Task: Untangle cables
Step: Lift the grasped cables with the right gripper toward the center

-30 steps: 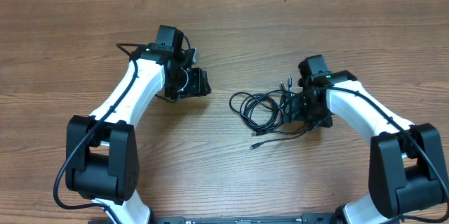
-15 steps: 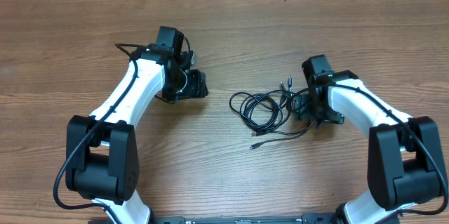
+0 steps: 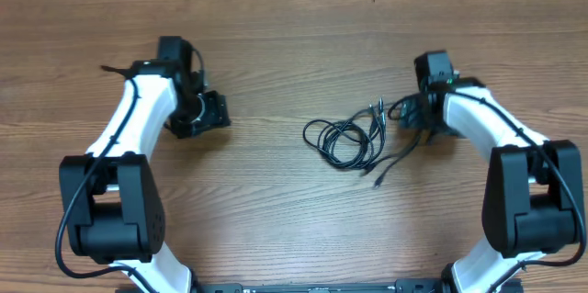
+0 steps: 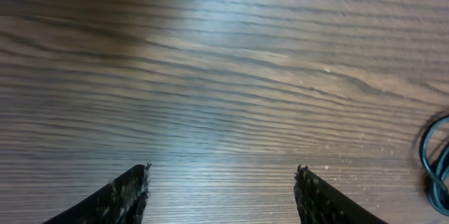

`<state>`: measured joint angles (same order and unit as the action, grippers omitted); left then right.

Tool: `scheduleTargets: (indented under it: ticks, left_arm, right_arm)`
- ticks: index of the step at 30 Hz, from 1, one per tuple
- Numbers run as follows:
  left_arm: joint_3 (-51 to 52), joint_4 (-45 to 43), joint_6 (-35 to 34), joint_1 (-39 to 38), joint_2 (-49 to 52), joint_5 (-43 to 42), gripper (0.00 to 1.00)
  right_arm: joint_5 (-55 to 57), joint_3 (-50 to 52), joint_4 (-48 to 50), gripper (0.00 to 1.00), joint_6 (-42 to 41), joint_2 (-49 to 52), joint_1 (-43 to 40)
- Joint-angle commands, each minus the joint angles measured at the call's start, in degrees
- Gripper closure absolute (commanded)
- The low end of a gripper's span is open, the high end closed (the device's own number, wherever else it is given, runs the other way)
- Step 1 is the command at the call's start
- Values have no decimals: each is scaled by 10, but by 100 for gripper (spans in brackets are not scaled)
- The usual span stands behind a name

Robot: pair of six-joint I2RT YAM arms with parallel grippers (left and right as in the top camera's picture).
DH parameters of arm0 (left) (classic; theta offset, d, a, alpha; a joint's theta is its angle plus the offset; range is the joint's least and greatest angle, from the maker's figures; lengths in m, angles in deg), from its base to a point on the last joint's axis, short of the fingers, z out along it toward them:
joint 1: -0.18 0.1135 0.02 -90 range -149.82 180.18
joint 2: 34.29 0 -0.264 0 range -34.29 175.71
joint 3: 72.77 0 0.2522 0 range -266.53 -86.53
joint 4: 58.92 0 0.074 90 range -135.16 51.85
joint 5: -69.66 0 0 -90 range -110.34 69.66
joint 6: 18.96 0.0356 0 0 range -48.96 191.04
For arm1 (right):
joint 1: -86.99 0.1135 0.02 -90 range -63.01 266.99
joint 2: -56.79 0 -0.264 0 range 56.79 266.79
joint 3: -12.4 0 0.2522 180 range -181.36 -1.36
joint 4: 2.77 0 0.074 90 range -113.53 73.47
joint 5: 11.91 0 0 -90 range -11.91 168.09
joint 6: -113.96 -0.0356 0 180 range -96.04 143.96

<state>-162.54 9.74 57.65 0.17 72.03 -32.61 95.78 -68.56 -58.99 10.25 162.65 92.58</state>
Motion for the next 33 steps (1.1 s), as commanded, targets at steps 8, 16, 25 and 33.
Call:
scheduleTargets:
  ticks: [8,16,25,33]
  left_arm:
    - [-6,6,-3,7,5,-28,30]
    - [-6,1,-4,7,5,-28,28]
    - [-6,-5,-4,7,5,-28,27]
    - [-6,-10,-3,7,5,-28,26]
  right_arm:
    - [-299,-152,-124,0,48,-3,-1]
    - [-473,-146,-224,0,80,-3,31]
    - [-457,-145,-255,0,200,-3,166]
    - [-451,-146,-186,31,187,-3,258]
